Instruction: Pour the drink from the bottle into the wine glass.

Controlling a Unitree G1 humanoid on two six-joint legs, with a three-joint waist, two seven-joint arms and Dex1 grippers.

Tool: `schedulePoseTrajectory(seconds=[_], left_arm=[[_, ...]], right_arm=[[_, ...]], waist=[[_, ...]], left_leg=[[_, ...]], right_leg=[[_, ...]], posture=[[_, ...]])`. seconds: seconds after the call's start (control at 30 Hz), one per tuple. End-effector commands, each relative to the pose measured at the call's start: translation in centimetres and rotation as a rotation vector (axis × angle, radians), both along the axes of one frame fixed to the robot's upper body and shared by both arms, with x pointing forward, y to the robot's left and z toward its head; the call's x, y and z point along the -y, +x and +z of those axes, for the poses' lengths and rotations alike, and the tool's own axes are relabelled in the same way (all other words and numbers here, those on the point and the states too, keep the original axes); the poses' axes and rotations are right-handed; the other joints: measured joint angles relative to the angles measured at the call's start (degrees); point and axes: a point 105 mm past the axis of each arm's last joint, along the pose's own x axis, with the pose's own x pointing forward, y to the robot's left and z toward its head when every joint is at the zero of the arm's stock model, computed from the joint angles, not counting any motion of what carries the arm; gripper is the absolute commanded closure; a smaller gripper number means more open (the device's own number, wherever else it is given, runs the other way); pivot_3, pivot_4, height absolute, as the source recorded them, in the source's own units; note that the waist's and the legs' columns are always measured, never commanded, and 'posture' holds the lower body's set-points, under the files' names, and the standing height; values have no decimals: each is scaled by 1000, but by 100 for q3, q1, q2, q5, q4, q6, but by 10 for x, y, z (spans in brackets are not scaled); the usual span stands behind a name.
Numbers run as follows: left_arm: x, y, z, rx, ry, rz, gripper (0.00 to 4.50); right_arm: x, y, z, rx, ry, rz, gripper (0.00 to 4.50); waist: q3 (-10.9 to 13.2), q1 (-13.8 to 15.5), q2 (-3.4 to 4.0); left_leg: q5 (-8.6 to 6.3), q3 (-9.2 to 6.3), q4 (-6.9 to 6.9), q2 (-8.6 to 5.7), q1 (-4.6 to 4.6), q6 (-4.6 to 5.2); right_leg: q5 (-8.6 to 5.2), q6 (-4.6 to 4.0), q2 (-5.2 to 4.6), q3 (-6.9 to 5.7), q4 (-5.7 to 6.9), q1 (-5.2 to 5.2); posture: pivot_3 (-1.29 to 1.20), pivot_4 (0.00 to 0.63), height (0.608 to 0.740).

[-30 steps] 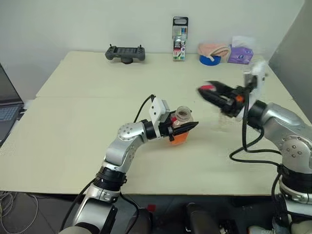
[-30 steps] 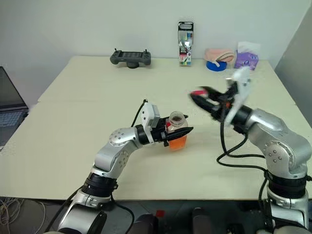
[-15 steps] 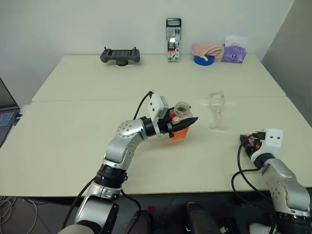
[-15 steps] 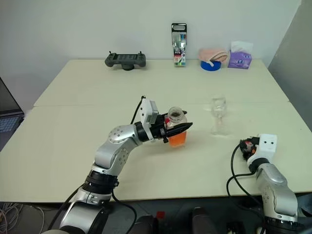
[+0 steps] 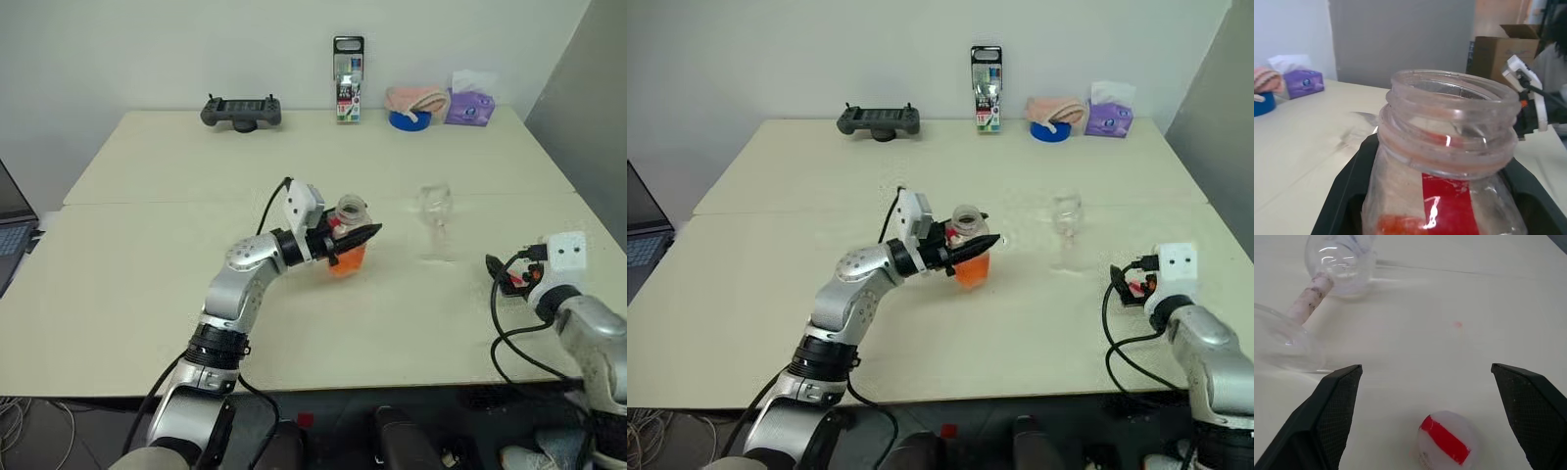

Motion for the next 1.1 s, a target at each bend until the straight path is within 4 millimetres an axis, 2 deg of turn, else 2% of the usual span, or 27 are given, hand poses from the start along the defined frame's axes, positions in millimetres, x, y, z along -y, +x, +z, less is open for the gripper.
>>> schedulePoseTrajectory(seconds=[0.03, 0.07, 0.1, 0.17, 0.27, 0.4, 0.47, 0.53, 0.57, 0.67, 0.93, 1.1], left_arm=[[-19, 11, 26, 70, -56, 89, 2368], [-28, 15, 29, 68, -70, 128, 2368], [-40, 21, 31, 69, -77, 181, 2368], [-62, 29, 32, 72, -73, 274, 2368], [-98, 42, 32, 67, -67, 445, 2368], [-148, 55, 37, 65, -111, 681, 2368], [-177, 61, 41, 57, -181, 816, 2368], [-196, 63, 40, 51, -222, 895, 2368], [-199, 64, 39, 50, -228, 899, 2368], [-201, 66, 36, 44, -249, 898, 2369], [-202, 71, 13, -4, -221, 896, 2369], [-209, 69, 2, -41, -227, 934, 787]], right_arm=[[-18, 7, 35, 105, -20, 96, 0], [-34, 9, 52, 157, -7, 177, 0], [-60, 7, 72, 212, 23, 305, 0], [-105, -2, 90, 215, 91, 543, 0], [-164, -26, 89, 130, 75, 882, 0], [-219, -25, 103, 154, 193, 1053, 0], [-242, -22, 97, 146, 161, 1099, 0], [-255, -14, 92, 151, 126, 1093, 0], [-259, -8, 92, 168, 122, 1070, 0], [-267, 2, 97, 212, 129, 1040, 0], [-266, 4, 93, 220, 111, 1031, 0], [-261, 5, 90, 212, 105, 1011, 0]], waist=[[0, -7, -1], [1, -14, -1], [1, -20, -1], [3, -84, -2], [-1, -73, -14], [-4, -91, -31], [-4, -68, -35], [-9, -19, -46], [-11, 11, -48], [-11, 61, -49], [-12, 44, -50], [-12, 33, -51]], left_leg=[[0, 2, 0, 0, 0, 0], [0, 2, -1, 0, 0, 0], [0, 4, -1, 1, -1, 0], [0, 7, 0, 3, -2, 0], [0, -5, -3, 11, -11, 0], [0, 1, -2, 13, -17, 0], [1, 1, 2, 8, -23, -1], [1, 0, 5, 5, -26, -1], [1, 0, 4, 4, -26, -1], [1, -2, 2, 0, -33, -2], [1, -9, 5, -4, -70, -4], [1, -14, 5, -1, -65, -3]], right_leg=[[0, 1, 0, 2, 0, -1], [1, 1, 0, 3, 0, -1], [1, 2, 1, 3, 0, -4], [5, 7, 2, 8, 5, -21], [8, 10, 11, -2, 7, -39], [10, 9, 10, 5, 9, -49], [13, 10, 0, 4, 9, -53], [24, 0, -4, 1, 5, -54], [31, -9, -6, 0, 4, -54], [34, -11, -18, -3, 3, -58], [43, -2, -30, -12, 0, -87], [45, -6, -19, -19, 11, -87]], posture=[[0, 150, 740], [0, 150, 740], [0, 150, 740], [0, 150, 740], [0, 150, 740], [0, 150, 740], [0, 150, 740], [0, 150, 740], [0, 150, 740], [0, 150, 740], [0, 150, 740], [0, 150, 740]])
